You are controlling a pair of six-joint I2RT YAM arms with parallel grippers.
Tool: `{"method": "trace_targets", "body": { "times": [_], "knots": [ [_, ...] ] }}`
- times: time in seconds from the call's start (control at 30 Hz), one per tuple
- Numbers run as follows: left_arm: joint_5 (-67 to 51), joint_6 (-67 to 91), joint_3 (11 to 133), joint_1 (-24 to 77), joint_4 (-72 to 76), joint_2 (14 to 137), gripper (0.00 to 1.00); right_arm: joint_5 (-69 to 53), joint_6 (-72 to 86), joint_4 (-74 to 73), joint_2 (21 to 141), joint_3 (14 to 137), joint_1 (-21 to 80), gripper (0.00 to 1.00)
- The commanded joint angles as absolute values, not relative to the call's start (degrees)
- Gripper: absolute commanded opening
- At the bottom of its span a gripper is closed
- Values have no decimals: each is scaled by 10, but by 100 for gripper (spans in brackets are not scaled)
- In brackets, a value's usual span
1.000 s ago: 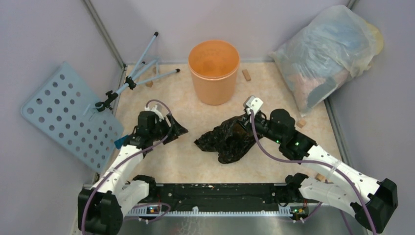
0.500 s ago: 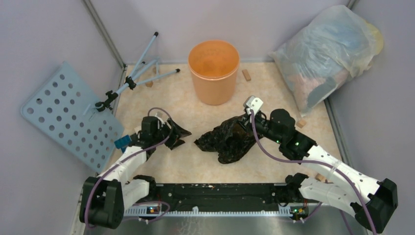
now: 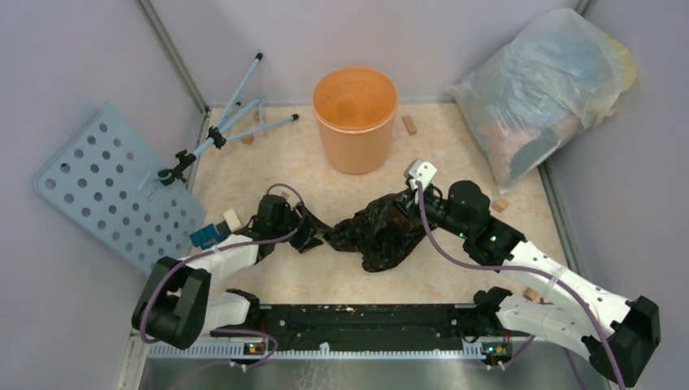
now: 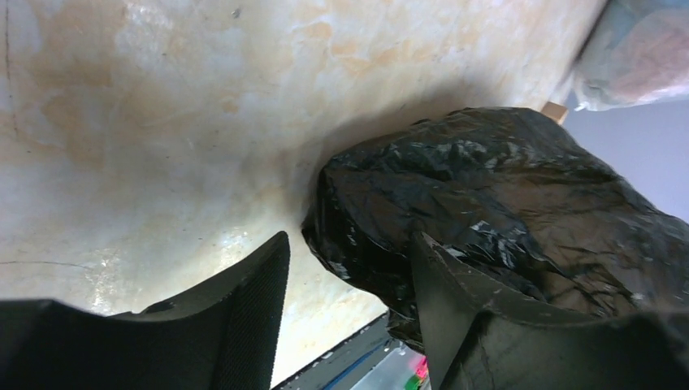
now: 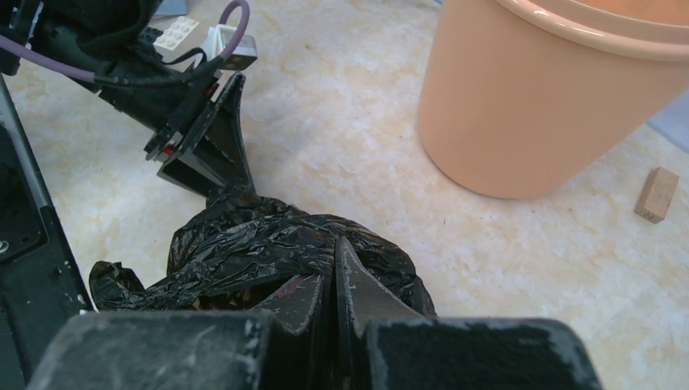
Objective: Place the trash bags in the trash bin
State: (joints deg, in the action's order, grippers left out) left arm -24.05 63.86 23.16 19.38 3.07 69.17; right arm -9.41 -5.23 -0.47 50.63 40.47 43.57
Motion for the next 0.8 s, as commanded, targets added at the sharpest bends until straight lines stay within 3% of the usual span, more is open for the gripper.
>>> {"method": "trace_targets", "body": {
  "times": [0.0,0.13,0.23,0.77],
  "knots": [
    [-206,667,245,211,64,719,59,-103,-44,8,503,417,430,0],
    [-200,671,239,213,97,732,36,-89,-28,4,501,420,430,0],
    [-177,658,243,212,103,728,1,-73,-6,2,497,422,430,0],
    [-139,541,392,151,89,924,0,-2,45,-114,406,481,430,0]
  ]
}}
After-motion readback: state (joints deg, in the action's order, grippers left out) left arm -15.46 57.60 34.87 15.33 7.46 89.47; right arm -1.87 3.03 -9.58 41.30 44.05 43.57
